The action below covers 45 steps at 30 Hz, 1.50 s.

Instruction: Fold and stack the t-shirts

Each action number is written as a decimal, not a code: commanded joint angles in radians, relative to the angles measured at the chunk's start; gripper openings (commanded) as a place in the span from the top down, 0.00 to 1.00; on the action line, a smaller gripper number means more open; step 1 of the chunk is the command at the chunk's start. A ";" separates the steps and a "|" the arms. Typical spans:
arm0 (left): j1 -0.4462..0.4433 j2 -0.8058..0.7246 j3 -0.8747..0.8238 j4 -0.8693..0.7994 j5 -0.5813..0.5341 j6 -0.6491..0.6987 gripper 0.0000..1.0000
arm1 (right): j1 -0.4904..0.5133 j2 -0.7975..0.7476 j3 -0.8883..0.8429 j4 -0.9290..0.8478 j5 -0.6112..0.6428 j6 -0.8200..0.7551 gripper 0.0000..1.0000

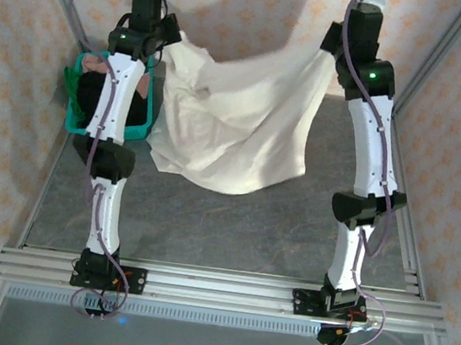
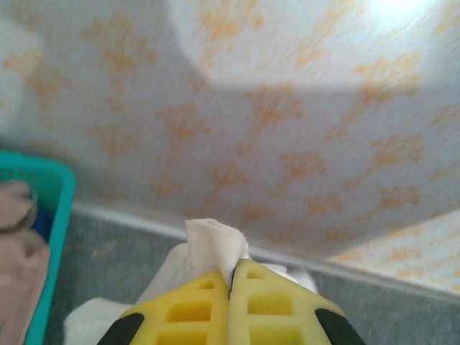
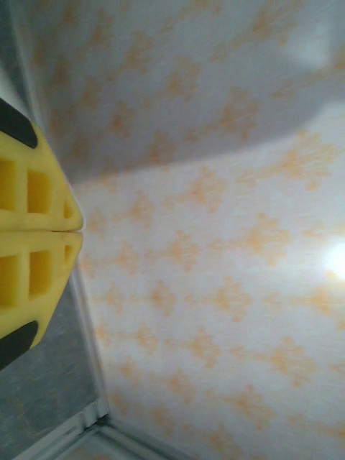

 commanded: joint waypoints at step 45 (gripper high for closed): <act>-0.227 -0.419 -1.310 0.383 -0.121 -0.115 0.39 | -0.055 -0.213 -1.278 0.378 -0.151 0.215 0.52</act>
